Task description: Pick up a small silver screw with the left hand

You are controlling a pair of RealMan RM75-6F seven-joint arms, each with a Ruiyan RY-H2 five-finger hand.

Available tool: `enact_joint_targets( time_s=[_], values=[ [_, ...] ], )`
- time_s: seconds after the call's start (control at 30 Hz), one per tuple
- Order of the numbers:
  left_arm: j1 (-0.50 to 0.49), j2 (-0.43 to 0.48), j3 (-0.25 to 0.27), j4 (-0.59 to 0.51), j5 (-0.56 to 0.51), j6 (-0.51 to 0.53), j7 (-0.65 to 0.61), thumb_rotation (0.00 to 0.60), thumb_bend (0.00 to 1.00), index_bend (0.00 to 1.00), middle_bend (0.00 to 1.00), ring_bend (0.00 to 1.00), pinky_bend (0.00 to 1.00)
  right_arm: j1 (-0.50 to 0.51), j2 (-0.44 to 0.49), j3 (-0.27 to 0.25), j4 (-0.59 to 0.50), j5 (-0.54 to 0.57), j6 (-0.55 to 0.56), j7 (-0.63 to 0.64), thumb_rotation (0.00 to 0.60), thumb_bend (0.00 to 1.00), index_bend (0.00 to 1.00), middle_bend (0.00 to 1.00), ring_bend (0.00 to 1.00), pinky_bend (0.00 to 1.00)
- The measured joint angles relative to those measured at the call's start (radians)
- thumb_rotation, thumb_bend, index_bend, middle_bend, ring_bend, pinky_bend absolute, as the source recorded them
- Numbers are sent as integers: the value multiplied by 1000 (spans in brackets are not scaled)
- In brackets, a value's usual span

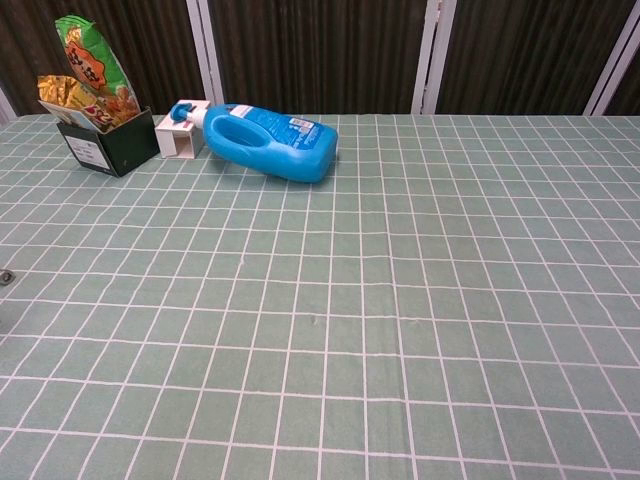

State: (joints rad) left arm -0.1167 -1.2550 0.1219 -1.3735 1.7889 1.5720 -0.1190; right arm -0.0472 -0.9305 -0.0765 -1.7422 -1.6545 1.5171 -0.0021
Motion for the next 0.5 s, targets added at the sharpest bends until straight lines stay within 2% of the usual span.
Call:
enact_joint_targets(
  time_s=[0.13,0.2,0.27,0.33,0.4,0.43,0.5],
  values=[
    [3,-5,0,-7,-9,-7,8,600,391,0,0,0,40,1,1,-4,0,-8,-2,4,600,341,0,0,0,0],
    [3,-18,-4,-12,-18,-12,17,600,390,6,44,46,108,1,4,-8,0,-15,-3,5,600,341,0,0,0,0],
    [2,-36,-12,-10,-21,-12,22,600,390,41,227,233,314,-1,4,-8,0,-18,4,6,600,341,0,0,0,0],
    [-1,-68,-23,5,-22,-8,21,600,390,117,649,653,709,-3,4,-7,0,-17,10,8,600,341,0,0,0,0],
    [-9,-105,-30,29,-26,-16,10,600,391,220,951,947,955,-5,2,-4,0,-13,13,8,600,341,0,0,0,0],
    [-14,-118,-29,35,-27,-27,1,600,391,260,988,984,987,-5,1,-2,0,-11,15,5,600,341,0,0,0,0],
    [-29,-133,-27,44,-30,-65,-16,600,392,349,1000,1000,1000,-6,-3,0,1,-7,16,2,600,341,0,0,0,0]
  ],
)
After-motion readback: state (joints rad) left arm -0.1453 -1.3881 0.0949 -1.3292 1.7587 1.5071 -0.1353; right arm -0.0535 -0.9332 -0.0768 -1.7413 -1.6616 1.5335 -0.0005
